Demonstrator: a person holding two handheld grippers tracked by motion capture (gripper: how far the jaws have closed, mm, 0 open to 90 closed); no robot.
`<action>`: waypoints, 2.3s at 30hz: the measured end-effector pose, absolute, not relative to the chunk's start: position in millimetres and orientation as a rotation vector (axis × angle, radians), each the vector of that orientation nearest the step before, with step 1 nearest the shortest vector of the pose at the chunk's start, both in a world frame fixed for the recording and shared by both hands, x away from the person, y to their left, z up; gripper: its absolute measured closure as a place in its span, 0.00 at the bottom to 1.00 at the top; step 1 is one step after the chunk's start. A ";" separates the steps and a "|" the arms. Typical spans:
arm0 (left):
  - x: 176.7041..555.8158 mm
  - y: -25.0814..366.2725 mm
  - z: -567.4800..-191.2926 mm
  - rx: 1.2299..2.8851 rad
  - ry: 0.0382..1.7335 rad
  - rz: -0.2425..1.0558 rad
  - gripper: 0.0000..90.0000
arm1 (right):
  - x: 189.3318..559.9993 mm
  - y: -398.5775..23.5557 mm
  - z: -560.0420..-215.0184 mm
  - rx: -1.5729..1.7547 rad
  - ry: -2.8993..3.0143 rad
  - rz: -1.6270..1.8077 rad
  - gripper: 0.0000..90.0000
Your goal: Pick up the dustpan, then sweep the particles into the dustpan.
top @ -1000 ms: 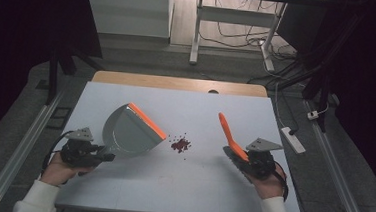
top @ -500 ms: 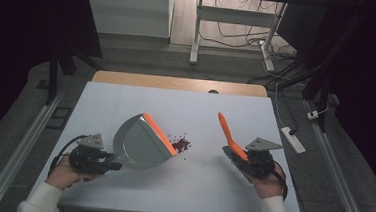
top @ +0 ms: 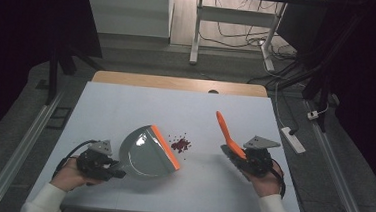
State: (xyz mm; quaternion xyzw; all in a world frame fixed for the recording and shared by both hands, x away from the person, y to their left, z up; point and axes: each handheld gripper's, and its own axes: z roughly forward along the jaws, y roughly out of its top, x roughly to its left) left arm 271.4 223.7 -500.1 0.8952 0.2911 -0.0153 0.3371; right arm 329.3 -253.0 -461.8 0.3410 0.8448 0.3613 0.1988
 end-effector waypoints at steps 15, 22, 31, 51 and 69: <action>276.0 211.4 -508.1 2.349 0.795 -0.128 0.68 | 349.5 -225.1 -458.5 0.886 2.371 1.017 0.78; 279.3 210.8 -509.5 2.343 0.844 -0.151 0.68 | 368.8 -206.6 -461.1 0.905 2.357 1.065 0.78; 283.1 206.7 -512.7 2.346 0.870 -0.175 0.68 | 389.4 -185.5 -460.4 0.899 2.357 1.104 0.78; 287.2 207.2 -513.4 2.338 0.904 -0.202 0.68 | 411.8 -159.1 -474.5 0.900 2.378 1.101 0.78; 289.9 206.9 -515.3 2.342 0.913 -0.220 0.68 | 424.1 -137.3 -493.8 0.886 2.420 1.047 0.78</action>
